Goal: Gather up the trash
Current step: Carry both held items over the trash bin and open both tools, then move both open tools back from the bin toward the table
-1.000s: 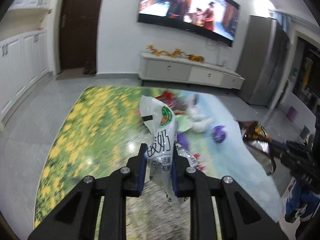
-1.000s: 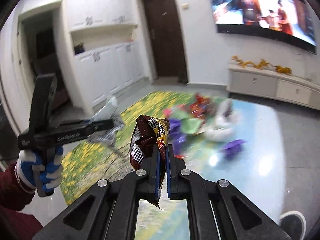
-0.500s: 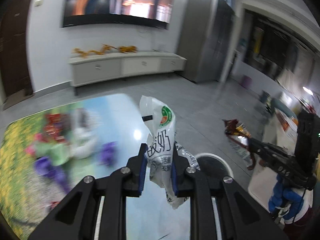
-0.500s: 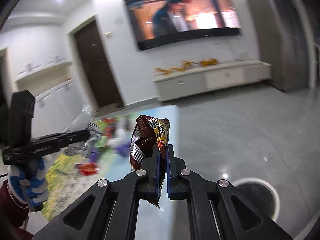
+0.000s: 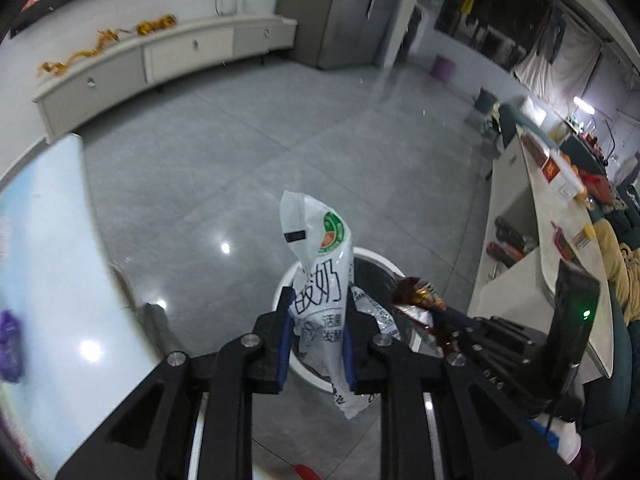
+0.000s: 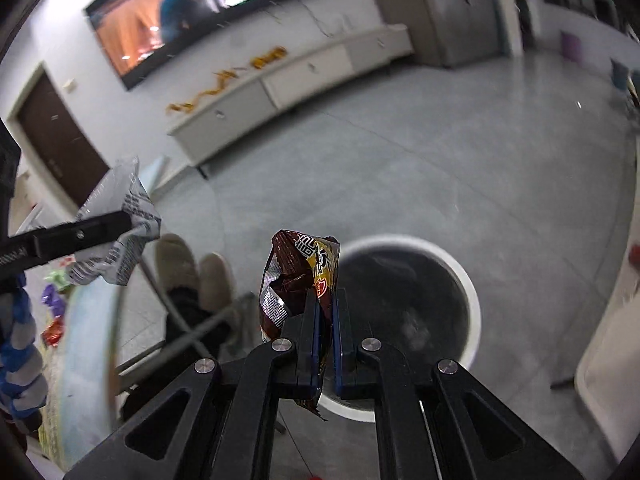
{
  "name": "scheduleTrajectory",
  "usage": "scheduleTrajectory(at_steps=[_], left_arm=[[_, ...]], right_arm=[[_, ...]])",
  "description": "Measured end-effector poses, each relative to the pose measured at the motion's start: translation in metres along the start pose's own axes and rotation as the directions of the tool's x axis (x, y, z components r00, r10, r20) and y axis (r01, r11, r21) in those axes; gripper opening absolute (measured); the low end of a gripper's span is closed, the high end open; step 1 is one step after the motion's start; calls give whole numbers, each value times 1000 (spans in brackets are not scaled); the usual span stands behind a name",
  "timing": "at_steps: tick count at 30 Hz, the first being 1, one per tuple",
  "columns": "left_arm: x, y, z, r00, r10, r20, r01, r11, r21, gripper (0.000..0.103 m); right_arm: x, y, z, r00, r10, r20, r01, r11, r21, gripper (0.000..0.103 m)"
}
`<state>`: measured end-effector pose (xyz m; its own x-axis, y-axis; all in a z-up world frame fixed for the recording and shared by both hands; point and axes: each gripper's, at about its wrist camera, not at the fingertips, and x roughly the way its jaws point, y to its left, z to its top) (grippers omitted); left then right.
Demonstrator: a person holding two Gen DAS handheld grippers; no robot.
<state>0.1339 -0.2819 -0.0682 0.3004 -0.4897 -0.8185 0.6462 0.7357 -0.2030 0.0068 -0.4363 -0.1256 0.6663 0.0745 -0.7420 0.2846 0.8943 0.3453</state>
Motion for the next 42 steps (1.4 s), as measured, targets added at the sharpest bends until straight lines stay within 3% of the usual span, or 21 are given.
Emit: scheduleTrajectory(at_steps=[10, 12, 13, 14, 17, 23, 31, 36, 42], left_arm=[[80, -20, 13, 990, -30, -137, 30, 1000, -5, 22], [92, -26, 13, 987, -38, -156, 37, 999, -10, 23], [96, -28, 14, 985, -49, -167, 47, 999, -13, 24], [99, -29, 14, 983, -59, -175, 57, 998, -17, 29], [108, -37, 16, 981, -67, -181, 64, 998, -22, 53], [108, -42, 18, 981, -77, -175, 74, 997, -29, 53], [87, -47, 21, 992, -67, -110, 66, 998, -16, 53], [56, -44, 19, 1000, -12, 0, 12, 1000, -3, 53], [15, -43, 13, 990, 40, 133, -45, 998, 35, 53]], right_arm=[[61, -51, -6, 990, -72, -123, 82, 993, 80, 7], [67, -57, -9, 985, -86, -149, 100, 991, 89, 11], [71, -61, -10, 983, -89, -158, 105, 990, 95, 19], [74, -65, -13, 982, -91, -166, 109, 989, 103, 30], [79, -74, -18, 979, -98, -176, 120, 985, 121, 40], [74, -85, -17, 979, -106, -177, 131, 982, 139, 49], [65, -84, -9, 982, -117, -151, 136, 983, 124, 53], [50, -77, -4, 983, -142, -120, 153, 984, 91, 53], [20, -63, 8, 984, -169, -57, 173, 983, 58, 53]])
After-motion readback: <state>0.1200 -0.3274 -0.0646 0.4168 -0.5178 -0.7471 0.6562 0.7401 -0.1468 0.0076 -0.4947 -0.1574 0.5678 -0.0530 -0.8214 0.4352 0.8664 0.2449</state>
